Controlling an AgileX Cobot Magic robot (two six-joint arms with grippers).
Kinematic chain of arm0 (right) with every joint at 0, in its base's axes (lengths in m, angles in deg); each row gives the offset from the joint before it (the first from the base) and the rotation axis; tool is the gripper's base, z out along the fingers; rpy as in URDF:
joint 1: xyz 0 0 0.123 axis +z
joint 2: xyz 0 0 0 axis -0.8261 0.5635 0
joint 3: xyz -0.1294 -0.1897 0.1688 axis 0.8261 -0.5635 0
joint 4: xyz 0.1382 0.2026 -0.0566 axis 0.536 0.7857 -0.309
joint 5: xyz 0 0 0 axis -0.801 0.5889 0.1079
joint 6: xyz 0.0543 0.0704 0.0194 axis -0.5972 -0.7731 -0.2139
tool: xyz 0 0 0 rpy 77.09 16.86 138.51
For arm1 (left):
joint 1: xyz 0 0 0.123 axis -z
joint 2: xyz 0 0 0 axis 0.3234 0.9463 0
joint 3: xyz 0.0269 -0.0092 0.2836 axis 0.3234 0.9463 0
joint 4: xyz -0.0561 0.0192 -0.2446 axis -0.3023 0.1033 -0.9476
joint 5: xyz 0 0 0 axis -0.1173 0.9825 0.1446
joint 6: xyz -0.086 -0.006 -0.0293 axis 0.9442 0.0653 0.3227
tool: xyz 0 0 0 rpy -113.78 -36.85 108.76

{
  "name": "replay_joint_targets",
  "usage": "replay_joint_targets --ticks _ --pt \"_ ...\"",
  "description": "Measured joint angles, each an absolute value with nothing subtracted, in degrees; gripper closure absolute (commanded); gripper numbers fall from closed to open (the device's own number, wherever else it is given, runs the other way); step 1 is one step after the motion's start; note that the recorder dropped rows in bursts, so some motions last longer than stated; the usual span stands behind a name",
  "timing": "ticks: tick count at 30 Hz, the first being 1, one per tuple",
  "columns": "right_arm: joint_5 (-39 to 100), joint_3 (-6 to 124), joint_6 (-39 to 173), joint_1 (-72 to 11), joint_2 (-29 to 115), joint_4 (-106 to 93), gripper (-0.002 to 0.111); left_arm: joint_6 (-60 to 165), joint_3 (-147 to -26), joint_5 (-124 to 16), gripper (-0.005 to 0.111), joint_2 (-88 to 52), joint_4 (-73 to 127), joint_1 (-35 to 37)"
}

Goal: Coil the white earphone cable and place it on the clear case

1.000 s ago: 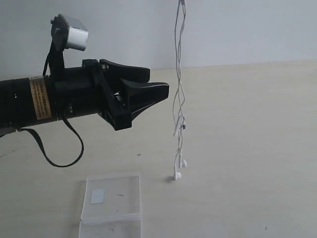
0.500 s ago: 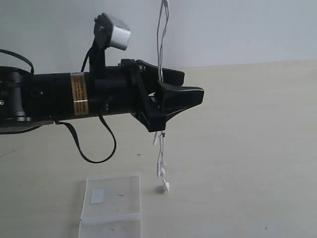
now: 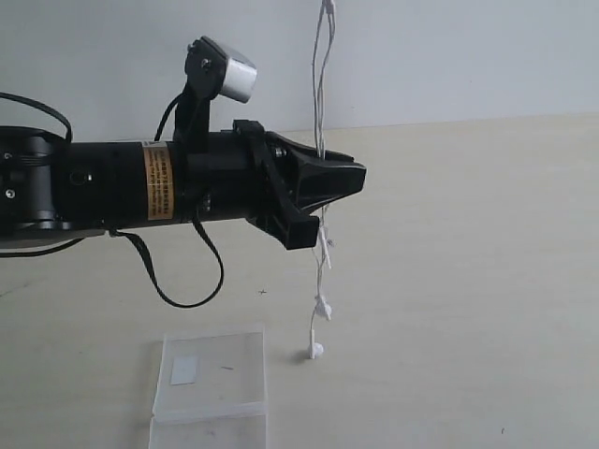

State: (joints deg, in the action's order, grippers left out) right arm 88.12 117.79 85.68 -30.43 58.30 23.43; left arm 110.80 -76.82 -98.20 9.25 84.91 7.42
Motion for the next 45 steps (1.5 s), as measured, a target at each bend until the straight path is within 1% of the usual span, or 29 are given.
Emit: replay_joint_targets --ticks 5,9,13,15,18,21,25,33,39,45 --pt "88.32 117.79 85.68 -30.43 58.3 23.39 0.108 110.65 -76.82 -98.87 0.107 9.25 84.51 7.42" --pt "91.32 117.79 85.68 -30.43 57.79 21.9 0.108 111.66 -76.82 -99.09 0.107 9.25 84.22 7.21" --pt "96.07 117.79 80.77 -30.43 53.62 7.85 0.108 113.22 -76.82 -97.5 0.107 5.86 84.22 5.85" --pt "99.55 117.79 76.85 -30.43 50.77 -2.33 0.108 113.22 -76.82 -92.86 0.107 2.14 84.22 5.85" --pt "100.23 117.22 72.24 -30.43 48.12 -11.39 0.108 113.33 -78.11 -83.9 0.107 -2.93 84.67 5.85" --pt "100.48 115.22 71.01 -30.43 46.41 -14.26 0.108 113.44 -79.6 -75.82 0.107 -8.42 84.91 5.85" --pt "100.48 111.97 69.32 -30.43 45.45 -17.44 0.108 113.44 -80.08 -69.71 0.107 -13.02 84.91 5.85" --pt "100.51 97.29 67.66 -30.43 43.17 -14.5 0.108 116.96 -80.08 -66.11 0.107 -18.27 86.25 5.85" --pt "100.76 85.02 69.81 -30.43 43.93 -10.3 0.108 119.49 -79.69 -62.56 0.107 -18.52 88.43 5.85" --pt "100.76 74.47 70.0 -30.43 45.4 -9.13 0.108 119.74 -76.31 -61.91 0.107 -18.9 88.76 5.85"
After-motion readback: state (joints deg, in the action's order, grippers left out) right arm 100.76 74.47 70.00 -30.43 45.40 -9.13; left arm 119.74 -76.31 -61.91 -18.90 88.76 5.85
